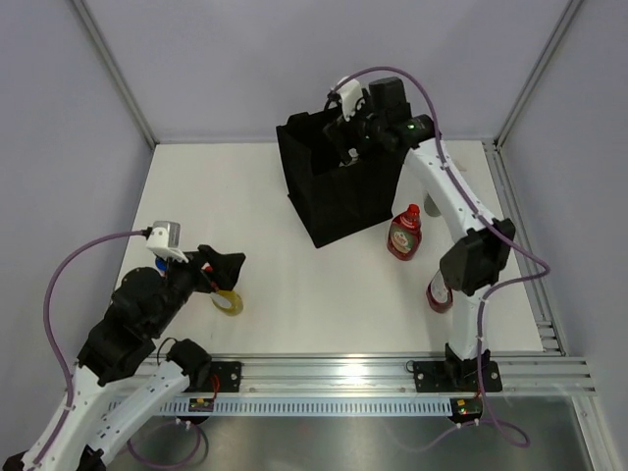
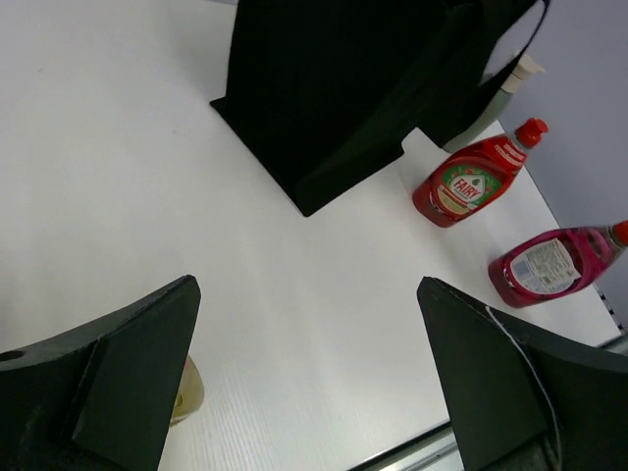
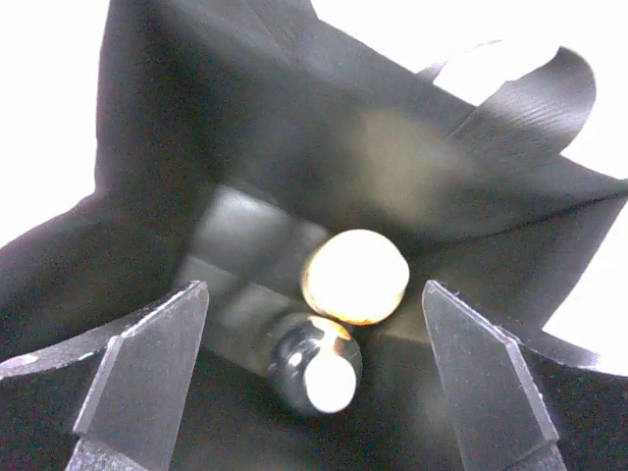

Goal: Place the personal care products into the canvas bag

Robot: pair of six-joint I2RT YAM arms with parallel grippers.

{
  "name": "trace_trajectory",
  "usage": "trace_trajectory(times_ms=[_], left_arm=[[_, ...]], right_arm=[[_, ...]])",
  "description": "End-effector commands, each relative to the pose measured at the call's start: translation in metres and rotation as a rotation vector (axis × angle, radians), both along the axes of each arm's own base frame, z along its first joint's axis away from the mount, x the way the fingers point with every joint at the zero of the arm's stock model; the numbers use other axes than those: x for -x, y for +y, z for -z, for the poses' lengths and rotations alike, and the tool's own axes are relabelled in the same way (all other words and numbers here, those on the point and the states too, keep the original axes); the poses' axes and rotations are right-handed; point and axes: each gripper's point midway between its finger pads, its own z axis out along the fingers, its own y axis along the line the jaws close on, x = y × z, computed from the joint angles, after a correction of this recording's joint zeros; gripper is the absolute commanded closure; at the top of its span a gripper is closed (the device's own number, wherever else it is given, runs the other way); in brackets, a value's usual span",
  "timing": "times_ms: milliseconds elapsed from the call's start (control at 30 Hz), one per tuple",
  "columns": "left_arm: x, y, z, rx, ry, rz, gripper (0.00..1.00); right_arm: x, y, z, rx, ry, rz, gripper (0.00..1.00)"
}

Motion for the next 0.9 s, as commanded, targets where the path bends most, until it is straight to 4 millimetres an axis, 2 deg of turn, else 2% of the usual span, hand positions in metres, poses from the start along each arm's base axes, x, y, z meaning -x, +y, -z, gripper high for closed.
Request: trace_trajectory(times_ms=[0, 33, 100, 133, 167, 200, 233, 267, 300, 333, 367, 400, 433, 467, 500, 533, 567, 633, 667, 767, 867], left_arm=[[-0.005, 0.022, -0.014, 0.063, 0.06, -0.168, 0.01], [-0.004, 0.025, -0.021, 0.07, 0.062, -0.181, 0.01], [-0.003, 0.031, -0.015, 0.041, 0.114, -0.217, 0.01], [-0.002, 0.035, -0.022, 0.062, 0.12, -0.246, 0.01], [0.0, 0.041, -0.009, 0.026, 0.187, -0.284, 0.01], [0.002, 0.043, -0.006, 0.032, 0.217, -0.304, 0.02], [0.003, 0.047, -0.002, 0.025, 0.245, -0.331, 0.03], [0.009, 0.053, 0.01, -0.007, 0.301, -0.355, 0.03], [0.01, 0.052, 0.018, -0.003, 0.344, -0.379, 0.04], [0.012, 0.054, 0.025, -0.013, 0.371, -0.395, 0.05], [0.014, 0.055, 0.033, -0.032, 0.398, -0.399, 0.05], [0.014, 0.054, 0.047, -0.049, 0.43, -0.405, 0.05], [0.014, 0.053, 0.052, -0.049, 0.444, -0.409, 0.06], [0.013, 0.053, 0.057, -0.056, 0.458, -0.416, 0.06], [0.011, 0.055, 0.065, -0.056, 0.483, -0.457, 0.07], [0.013, 0.059, 0.072, -0.072, 0.512, -0.487, 0.07], [0.012, 0.061, 0.074, -0.077, 0.523, -0.51, 0.07], [0.006, 0.058, 0.081, -0.072, 0.541, -0.534, 0.07], [0.002, 0.053, 0.083, -0.068, 0.542, -0.521, 0.06], [-0.009, 0.038, 0.095, -0.061, 0.569, -0.496, 0.06], [-0.012, 0.039, 0.116, -0.097, 0.647, -0.573, 0.06]], right_arm=[[0.068, 0.004, -0.133, -0.184, -0.16, -0.134, 0.0], [0.09, 0.0, -0.162, -0.227, -0.201, -0.168, 0.01], [0.117, -0.002, -0.18, -0.265, -0.2, -0.21, 0.0], [0.144, -0.007, -0.203, -0.303, -0.233, -0.249, 0.01], [0.155, -0.007, -0.195, -0.314, -0.192, -0.263, 0.01], [0.171, -0.008, -0.197, -0.33, -0.184, -0.296, 0.01], [0.205, -0.013, -0.213, -0.363, -0.207, -0.356, 0.0], [0.217, -0.014, -0.211, -0.377, -0.194, -0.376, 0.01], [0.226, -0.015, -0.186, -0.377, -0.124, -0.388, 0.01], [0.256, -0.021, -0.193, -0.396, -0.149, -0.437, 0.0], [0.265, -0.023, -0.186, -0.4, -0.146, -0.452, 0.0], [0.27, -0.024, -0.156, -0.385, -0.085, -0.454, 0.01], [0.29, -0.031, -0.156, -0.386, -0.115, -0.483, 0.0], [0.294, -0.034, -0.144, -0.372, -0.105, -0.486, 0.01], [0.294, -0.038, -0.119, -0.347, -0.063, -0.471, 0.01], [0.303, -0.043, -0.111, -0.336, -0.049, -0.465, 0.0], [0.303, -0.044, -0.089, -0.318, -0.006, -0.456, 0.0], [0.31, -0.048, -0.079, -0.319, -0.007, -0.456, 0.0], [0.311, -0.048, -0.061, -0.313, 0.033, -0.454, 0.0], [0.313, -0.05, -0.046, -0.323, 0.052, -0.454, 0.01], [0.313, -0.052, -0.038, -0.34, 0.059, -0.451, 0.0]])
